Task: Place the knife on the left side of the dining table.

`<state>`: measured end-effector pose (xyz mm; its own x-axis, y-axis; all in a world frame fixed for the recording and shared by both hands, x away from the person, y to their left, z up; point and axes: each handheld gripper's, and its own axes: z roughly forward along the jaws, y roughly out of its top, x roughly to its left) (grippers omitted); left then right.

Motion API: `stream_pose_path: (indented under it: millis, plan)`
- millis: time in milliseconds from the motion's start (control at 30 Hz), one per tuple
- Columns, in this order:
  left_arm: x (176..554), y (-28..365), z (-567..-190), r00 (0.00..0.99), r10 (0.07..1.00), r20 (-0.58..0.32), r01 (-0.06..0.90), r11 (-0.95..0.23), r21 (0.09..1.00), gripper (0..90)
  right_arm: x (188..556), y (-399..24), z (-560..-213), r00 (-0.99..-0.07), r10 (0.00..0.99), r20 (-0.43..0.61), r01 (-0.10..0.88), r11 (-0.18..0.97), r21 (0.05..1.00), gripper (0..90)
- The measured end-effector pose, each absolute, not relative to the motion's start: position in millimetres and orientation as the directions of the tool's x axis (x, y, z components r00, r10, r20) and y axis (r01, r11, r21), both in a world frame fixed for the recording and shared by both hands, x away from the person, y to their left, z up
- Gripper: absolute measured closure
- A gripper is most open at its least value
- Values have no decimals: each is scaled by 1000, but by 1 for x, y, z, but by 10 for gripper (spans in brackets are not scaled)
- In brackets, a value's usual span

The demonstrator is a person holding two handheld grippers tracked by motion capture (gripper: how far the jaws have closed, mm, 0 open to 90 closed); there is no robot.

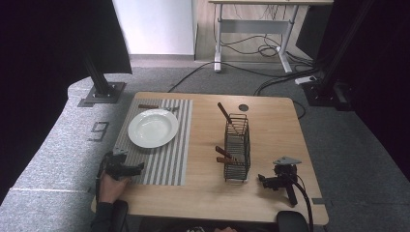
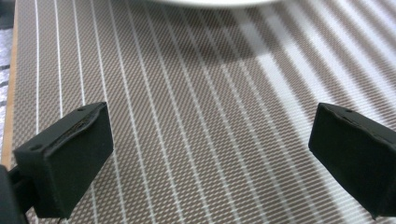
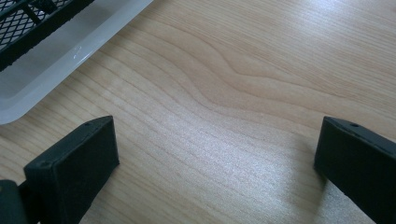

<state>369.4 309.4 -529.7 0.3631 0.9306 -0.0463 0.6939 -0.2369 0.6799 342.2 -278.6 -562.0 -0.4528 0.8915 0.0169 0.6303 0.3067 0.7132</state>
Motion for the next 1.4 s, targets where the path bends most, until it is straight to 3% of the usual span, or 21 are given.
stream_pose_path:
  millis: [467, 1400]
  plan:
    - [382, 290, -508, 401, 905, -143, 675, -186, 714, 0, 342, -279, -562, -453, 891, 17, 630, 307, 713, 0]
    - [409, 251, -466, 433, 885, -170, 645, -172, 744, 0, 342, -279, -562, -453, 891, 17, 630, 307, 713, 0]
